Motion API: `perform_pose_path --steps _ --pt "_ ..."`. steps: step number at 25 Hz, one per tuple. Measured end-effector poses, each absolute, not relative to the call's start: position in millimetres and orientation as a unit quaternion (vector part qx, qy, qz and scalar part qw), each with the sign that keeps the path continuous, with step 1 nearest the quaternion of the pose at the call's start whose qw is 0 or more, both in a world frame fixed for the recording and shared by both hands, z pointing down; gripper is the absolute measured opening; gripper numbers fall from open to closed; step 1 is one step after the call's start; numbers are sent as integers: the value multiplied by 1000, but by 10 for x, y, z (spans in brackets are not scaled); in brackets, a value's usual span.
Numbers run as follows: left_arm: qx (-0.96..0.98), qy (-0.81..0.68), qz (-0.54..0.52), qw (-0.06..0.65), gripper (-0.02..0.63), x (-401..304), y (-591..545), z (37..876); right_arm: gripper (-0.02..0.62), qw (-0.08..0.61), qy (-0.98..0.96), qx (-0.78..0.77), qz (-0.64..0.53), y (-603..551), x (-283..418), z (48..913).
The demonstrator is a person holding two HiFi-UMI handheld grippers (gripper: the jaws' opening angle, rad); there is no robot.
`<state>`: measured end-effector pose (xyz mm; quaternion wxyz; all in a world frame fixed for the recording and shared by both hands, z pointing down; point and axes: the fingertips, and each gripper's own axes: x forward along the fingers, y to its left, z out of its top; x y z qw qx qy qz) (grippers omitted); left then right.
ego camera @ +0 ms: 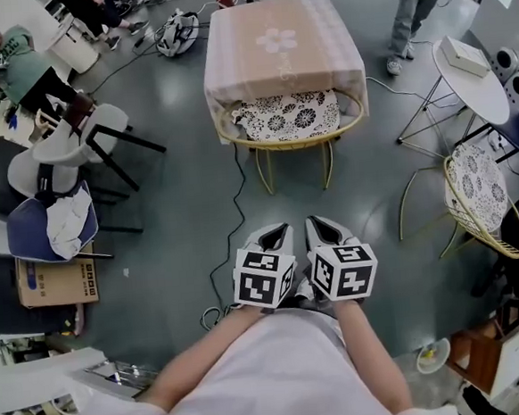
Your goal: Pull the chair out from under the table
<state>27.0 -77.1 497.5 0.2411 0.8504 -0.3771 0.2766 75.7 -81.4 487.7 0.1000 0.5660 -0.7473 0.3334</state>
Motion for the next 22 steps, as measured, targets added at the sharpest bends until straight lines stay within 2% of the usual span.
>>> perform_pose_path --steps 11,22 --pt "845 -388 265 254 5 366 -1073 5024 3 126 -751 558 331 -940 866 4976" --pt "846 -389 277 239 5 435 -2020 5182 3 186 -761 548 291 -1708 1072 5065"
